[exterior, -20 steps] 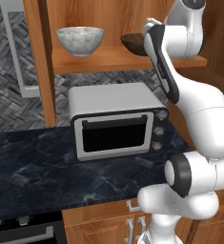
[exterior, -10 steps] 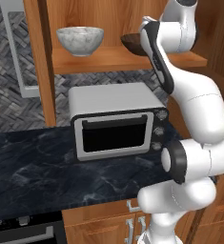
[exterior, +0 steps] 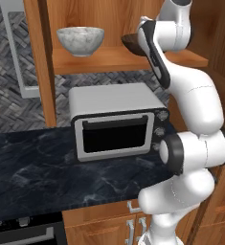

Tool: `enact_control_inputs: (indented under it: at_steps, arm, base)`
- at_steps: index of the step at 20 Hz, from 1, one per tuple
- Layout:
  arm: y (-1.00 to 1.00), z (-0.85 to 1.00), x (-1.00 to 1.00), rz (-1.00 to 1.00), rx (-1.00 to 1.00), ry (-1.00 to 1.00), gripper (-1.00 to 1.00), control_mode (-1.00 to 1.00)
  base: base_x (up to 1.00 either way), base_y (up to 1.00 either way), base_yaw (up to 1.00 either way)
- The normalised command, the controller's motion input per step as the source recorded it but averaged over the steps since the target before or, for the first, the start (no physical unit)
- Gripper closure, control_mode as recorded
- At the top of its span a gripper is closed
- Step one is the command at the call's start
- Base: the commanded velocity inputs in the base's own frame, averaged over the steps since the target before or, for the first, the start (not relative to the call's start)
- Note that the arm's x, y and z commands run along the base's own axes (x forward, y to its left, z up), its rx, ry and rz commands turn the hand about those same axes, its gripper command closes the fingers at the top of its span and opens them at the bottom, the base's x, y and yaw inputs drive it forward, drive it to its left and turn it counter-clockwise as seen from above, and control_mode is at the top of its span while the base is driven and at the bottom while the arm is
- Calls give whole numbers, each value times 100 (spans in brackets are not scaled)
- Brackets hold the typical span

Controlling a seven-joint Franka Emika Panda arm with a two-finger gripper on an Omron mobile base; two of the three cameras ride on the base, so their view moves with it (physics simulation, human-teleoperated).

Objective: Pick up the bowls from the cabinet and place each bowl in front of a stool on the dining counter.

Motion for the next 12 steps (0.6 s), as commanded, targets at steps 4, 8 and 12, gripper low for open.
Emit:
enact_control_inputs:
  at_steps: [4, 8, 12]
  arm:
    - [-1, -18, 21, 0, 0, 0, -100, -100]
    - [-1, -13, 24, 0, 0, 0, -100, -100]
    - [0, -8, 27, 0, 0, 0, -100, -100]
  base:
    - [0, 0, 0]
    - [0, 0, 0]
    - [0, 0, 0]
